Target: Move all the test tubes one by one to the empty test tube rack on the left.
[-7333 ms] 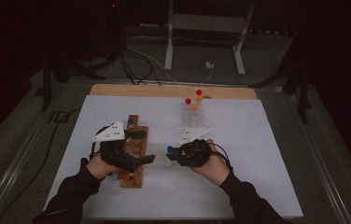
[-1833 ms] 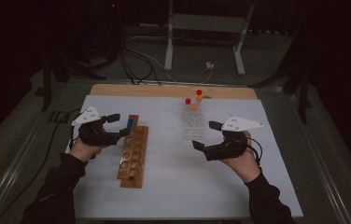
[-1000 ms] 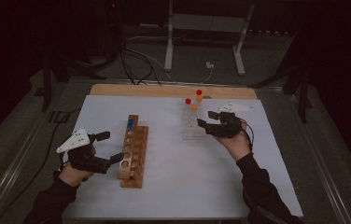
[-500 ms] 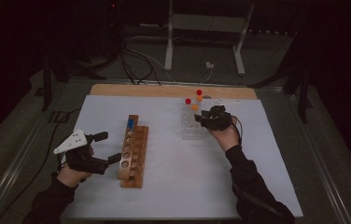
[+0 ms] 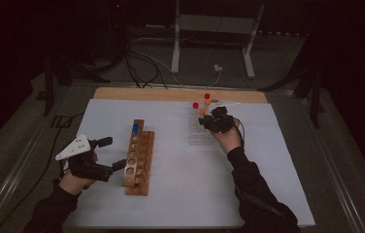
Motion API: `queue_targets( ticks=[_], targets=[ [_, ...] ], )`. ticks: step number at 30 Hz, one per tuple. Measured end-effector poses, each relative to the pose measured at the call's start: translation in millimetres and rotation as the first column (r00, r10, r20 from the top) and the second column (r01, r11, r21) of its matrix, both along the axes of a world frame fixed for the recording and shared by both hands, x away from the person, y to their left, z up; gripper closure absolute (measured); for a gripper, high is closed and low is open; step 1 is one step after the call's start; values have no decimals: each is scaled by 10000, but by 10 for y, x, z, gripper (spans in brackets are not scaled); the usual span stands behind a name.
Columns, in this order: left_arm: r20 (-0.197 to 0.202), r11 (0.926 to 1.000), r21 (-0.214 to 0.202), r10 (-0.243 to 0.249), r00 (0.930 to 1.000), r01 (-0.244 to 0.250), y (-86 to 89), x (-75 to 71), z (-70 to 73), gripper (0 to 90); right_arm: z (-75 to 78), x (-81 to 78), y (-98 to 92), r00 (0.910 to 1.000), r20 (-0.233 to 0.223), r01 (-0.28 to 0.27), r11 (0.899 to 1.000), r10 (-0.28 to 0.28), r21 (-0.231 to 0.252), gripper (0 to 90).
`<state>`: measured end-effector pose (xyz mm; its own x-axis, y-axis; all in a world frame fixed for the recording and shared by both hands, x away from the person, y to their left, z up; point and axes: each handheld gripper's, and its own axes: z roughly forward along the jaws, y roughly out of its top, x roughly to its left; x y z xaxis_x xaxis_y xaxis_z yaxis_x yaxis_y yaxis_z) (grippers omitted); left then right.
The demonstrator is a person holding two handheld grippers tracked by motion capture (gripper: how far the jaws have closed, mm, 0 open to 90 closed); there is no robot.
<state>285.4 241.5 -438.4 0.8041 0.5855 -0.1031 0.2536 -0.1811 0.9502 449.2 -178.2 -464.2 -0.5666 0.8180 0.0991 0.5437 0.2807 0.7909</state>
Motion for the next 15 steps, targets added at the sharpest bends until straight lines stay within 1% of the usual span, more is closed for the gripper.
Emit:
queue_targets(
  ticks=[4, 10, 15],
  targets=[
    [4, 10000, 36, 16, 10000, -16, -2, 1, -4, 21, -6, 14, 25, 9999, -17, 146, 9999, -146, -59, 701],
    [-20, 10000, 75, 13, 10000, -13, 1, 6, -9, 22, -18, 14, 51, 9993, 228, 292, 9994, -287, -202, 730],
    [-45, 10000, 63, 10, 10000, -10, 4, 13, -16, 22, -14, 1, 68, 9988, 380, 314, 9984, -297, -460, 743]
  ],
)
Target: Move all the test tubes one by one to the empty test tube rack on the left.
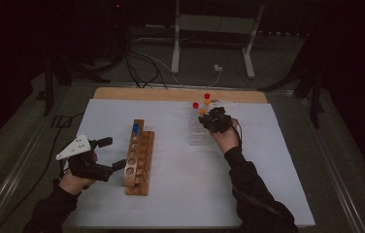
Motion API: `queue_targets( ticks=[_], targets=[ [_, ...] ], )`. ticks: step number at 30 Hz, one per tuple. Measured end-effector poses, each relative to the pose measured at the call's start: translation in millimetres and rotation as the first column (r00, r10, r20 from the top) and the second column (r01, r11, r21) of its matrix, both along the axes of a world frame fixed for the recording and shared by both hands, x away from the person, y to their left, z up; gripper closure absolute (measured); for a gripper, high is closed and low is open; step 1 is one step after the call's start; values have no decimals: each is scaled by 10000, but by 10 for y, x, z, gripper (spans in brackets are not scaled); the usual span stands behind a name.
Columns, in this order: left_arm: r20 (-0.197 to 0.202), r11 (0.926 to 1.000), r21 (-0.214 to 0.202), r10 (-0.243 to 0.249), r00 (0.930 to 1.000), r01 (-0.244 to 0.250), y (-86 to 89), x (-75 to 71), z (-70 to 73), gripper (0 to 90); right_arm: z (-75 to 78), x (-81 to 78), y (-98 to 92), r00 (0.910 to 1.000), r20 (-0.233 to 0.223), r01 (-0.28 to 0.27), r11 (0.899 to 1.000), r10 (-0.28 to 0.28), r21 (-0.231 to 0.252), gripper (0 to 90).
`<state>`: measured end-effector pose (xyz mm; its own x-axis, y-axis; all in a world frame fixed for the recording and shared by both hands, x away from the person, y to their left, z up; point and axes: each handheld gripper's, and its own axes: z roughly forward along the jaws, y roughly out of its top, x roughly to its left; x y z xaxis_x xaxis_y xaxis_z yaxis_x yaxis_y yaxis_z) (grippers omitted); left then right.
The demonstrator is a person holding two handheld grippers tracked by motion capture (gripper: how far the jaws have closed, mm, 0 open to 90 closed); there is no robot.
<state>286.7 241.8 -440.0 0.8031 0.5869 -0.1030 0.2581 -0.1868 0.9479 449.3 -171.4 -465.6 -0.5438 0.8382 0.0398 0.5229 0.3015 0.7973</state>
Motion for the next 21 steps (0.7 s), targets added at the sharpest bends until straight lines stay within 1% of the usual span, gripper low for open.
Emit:
queue_targets(
  ticks=[2, 6, 9, 18, 21],
  targets=[
    [-30, 10000, -8, -10, 10000, 10, 0, 3, -2, 22, 13, -1, 2, 10000, -9, -6, 10000, 6, -75, 744],
    [-52, 10000, 2, -7, 10000, 7, -1, 7, -2, 22, 87, -18, -6, 9998, 178, -48, 10000, 48, -25, 745],
    [-32, 10000, 7, -20, 10000, 20, 2, 6, 4, 22, 169, -40, -12, 9994, 322, -118, 9999, 120, -36, 746],
    [25, 10000, -16, -54, 10000, 54, -2, 3, 43, 22, 434, -155, -44, 9945, 996, -306, 9994, 323, -187, 746],
    [45, 9999, -8, -106, 9999, 106, -10, 1, 57, 22, 532, -212, -63, 9918, 1198, -442, 9990, 448, -78, 746]
  ],
)
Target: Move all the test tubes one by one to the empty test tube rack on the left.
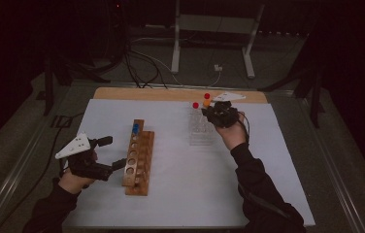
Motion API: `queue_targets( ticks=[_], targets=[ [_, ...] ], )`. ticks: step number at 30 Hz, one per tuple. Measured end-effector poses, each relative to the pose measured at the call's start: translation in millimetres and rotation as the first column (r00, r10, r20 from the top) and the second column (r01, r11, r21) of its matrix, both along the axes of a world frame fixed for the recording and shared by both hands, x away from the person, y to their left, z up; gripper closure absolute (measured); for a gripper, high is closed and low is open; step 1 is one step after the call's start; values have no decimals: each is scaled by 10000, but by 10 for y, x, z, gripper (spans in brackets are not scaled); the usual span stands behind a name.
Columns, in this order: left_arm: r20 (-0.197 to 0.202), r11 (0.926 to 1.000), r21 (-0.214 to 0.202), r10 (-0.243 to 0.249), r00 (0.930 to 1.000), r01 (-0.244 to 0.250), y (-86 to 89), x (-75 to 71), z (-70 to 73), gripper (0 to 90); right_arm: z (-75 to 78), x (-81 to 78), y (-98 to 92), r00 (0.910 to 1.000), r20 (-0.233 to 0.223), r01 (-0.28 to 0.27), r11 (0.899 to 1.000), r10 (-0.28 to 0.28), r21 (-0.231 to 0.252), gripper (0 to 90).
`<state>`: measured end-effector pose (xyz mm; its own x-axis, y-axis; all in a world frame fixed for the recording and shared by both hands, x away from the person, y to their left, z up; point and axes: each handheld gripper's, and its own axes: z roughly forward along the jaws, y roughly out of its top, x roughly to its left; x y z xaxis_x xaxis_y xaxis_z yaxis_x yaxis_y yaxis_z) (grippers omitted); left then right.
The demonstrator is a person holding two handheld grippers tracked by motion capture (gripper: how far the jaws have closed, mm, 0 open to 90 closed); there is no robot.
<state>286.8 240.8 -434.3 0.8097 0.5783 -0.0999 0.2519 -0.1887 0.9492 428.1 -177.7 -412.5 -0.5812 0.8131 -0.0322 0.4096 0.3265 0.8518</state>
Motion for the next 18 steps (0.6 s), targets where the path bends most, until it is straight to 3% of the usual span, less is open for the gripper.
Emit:
queue_targets(
  ticks=[9, 13, 18],
  targets=[
    [79, 9997, -115, -195, 9998, 196, -47, 4, 78, 24, 207, -280, 31, 9946, 393, -972, 9951, 964, 193, 746],
    [107, 9993, -142, -336, 9994, 338, -82, 16, 122, 25, 210, -396, 50, 9867, 193, -1624, 9858, 1617, 426, 746],
    [97, 9985, -117, -540, 9985, 541, -158, 44, 162, 25, 141, -550, 127, 9730, -66, -2305, 9729, 2306, 167, 746]
  ],
)
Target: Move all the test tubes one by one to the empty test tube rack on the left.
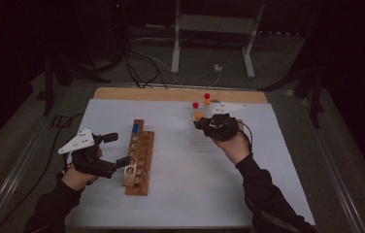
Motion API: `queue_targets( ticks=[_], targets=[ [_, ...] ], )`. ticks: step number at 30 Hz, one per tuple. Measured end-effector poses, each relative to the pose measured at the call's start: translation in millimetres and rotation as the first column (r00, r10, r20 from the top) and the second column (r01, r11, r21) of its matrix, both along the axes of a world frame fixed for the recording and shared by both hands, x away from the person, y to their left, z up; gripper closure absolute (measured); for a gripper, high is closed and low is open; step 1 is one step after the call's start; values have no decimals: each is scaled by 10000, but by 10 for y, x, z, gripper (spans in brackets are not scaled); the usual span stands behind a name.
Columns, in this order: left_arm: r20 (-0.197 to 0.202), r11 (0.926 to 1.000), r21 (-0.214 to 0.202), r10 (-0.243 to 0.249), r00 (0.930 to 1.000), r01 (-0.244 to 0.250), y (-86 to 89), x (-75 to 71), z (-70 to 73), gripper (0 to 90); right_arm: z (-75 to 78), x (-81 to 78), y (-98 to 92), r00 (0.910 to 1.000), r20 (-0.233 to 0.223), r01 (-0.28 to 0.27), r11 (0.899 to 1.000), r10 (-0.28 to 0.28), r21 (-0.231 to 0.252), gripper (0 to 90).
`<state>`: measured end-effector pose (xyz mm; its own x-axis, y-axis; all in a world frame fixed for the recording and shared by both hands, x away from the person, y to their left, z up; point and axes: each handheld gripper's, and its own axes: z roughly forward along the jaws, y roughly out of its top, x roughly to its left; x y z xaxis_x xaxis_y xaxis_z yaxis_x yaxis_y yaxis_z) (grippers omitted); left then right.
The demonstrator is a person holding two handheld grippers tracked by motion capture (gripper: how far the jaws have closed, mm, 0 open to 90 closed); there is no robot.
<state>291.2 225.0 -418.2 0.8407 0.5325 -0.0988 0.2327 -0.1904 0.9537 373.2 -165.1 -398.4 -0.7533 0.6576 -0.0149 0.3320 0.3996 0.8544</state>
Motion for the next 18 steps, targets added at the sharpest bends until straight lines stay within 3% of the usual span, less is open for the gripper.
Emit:
queue_targets(
  ticks=[6, 18],
  targets=[
    [55, 9996, 30, -264, 9996, 264, -104, 25, 57, 30, -119, -167, 103, 9965, -327, -778, 9962, 766, -385, 746],
    [2, 9947, 87, -1022, 9948, 1022, -363, 85, 125, 53, -233, -440, 301, 9770, -783, -2034, 9773, 1986, -598, 746]
  ],
)
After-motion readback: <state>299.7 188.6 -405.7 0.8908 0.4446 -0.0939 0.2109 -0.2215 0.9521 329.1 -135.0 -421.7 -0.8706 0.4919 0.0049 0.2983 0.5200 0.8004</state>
